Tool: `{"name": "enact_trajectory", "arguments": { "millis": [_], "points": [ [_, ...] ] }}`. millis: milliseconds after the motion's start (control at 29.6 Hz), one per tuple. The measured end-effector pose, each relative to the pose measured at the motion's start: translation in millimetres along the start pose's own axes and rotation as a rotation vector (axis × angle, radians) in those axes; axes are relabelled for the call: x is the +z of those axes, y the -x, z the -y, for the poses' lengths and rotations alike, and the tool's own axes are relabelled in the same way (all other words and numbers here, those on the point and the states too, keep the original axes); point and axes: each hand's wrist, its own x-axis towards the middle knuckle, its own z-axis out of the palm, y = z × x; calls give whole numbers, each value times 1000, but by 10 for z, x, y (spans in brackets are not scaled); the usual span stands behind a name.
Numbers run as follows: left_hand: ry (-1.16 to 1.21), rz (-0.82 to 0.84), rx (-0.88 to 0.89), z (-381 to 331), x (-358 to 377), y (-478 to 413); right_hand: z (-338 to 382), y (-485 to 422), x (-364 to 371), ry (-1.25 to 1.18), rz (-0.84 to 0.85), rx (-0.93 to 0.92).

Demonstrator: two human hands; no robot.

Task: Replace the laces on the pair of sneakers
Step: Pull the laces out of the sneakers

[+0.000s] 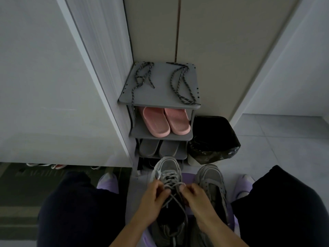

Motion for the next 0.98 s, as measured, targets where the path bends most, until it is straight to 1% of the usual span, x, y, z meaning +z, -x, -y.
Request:
{"name": "enact_trajectory", "arguments": {
  "millis": [68,135,169,270,304,372,439,507,608,710,743,777,879,912,980],
  "points": [
    [-1,-8,-7,13,72,28,-25,25,33,4,5,-8],
    [29,-37,-20,1,-8,0,-30,-7,-1,55,-19,-13],
    [27,-47,-6,-4,-83,-18,-31,-24,-21,32,-27,-7],
    [-60,-79,106,-9,-285,-89,-3,-53,-54,-197,5,53],
    [-61,-82,105,-8,-286,-94,5,-50,-49,-215,12,59],
    [-18,-72,18,-34,-188,-64,-23,-55,-36,-151,1,37],
    [20,-30,-62,-51,-35,-16,-47,-59,-13,-33,-5,-18],
    [15,-23,-48,-51,61,0,-66,-57,12,36,-5,-48],
    [-32,-108,37,-58,-6,-30,-86,-57,-8,30,-80,-84],
    [-38,-304,94,-19,-189,-97,-61,-59,-46,-165,-141,-57],
    [-46,-327,92,-1,-217,-117,-46,-51,-45,-196,-135,-48],
    [-50,-300,86,1,-207,-123,-36,-41,-35,-194,-119,-44],
    [-3,-81,-12,-36,-52,-88,-31,-34,2,-77,-58,-42],
    [10,-50,-23,-32,4,-84,-37,-40,5,-35,-25,-48],
    [-33,-68,1,-21,53,-105,-57,-57,0,5,18,-67]
  ]
}}
